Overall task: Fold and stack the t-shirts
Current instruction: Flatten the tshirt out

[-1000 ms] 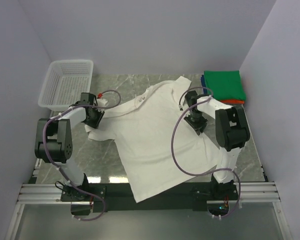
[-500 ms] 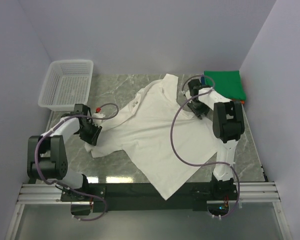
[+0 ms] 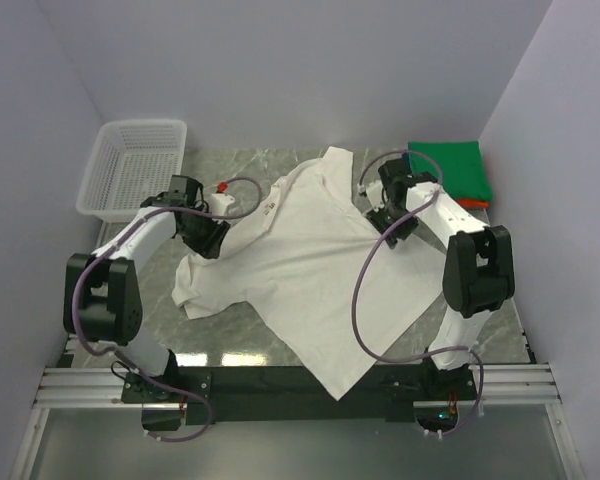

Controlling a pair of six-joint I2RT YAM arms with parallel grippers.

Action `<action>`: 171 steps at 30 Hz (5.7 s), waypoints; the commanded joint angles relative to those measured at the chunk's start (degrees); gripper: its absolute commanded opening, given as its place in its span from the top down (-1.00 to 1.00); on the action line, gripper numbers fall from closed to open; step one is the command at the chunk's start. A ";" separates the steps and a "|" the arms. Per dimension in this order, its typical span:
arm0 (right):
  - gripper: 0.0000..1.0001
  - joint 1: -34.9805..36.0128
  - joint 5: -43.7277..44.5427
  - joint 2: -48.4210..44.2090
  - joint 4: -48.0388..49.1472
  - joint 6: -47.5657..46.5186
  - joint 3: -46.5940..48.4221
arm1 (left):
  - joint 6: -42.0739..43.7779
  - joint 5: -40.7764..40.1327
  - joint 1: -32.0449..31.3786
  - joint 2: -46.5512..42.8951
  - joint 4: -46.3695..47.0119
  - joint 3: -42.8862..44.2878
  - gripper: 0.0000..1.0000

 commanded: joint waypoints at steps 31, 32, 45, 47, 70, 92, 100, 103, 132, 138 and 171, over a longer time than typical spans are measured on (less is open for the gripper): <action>0.20 0.14 10.67 10.92 3.86 0.86 -7.43 | -10.15 -16.33 -4.92 25.64 23.00 24.51 0.99; 0.21 0.06 11.47 11.36 4.65 0.43 -6.12 | -10.32 -16.86 -3.86 27.04 23.35 26.17 0.99; 0.19 0.14 23.77 23.50 12.57 -5.11 12.34 | -8.93 -8.27 4.41 10.03 18.97 13.73 0.18; 0.11 0.06 22.21 21.66 10.91 -5.47 12.18 | -5.51 -1.33 4.32 2.93 14.58 8.45 0.19; 0.04 0.14 -1.36 5.47 -2.20 -0.37 -9.79 | 3.38 -9.02 -15.45 -7.66 4.72 -16.69 -0.13; 0.11 0.14 7.96 9.44 1.23 -4.41 -8.66 | 10.74 -9.96 -3.50 -24.88 -12.06 -22.79 0.03; 0.11 -0.12 9.10 7.85 1.93 -5.99 -8.66 | 5.25 -1.04 -3.67 -10.87 -0.31 -3.45 0.06; 0.12 -0.56 8.05 6.98 1.67 -5.30 -7.52 | 3.83 -2.09 -3.94 -1.82 9.09 2.88 0.09; 0.17 -5.31 7.61 12.95 -0.80 -4.76 2.60 | 4.96 -12.30 -5.25 -7.36 2.72 -20.29 0.57; 0.20 -4.25 7.51 11.55 0.16 -6.52 -1.09 | 5.34 -0.70 -5.52 -15.49 -5.23 -11.19 0.37; 0.28 -6.36 10.86 9.78 -2.55 -8.10 -3.39 | -4.17 -14.56 -0.61 25.05 13.68 7.27 0.57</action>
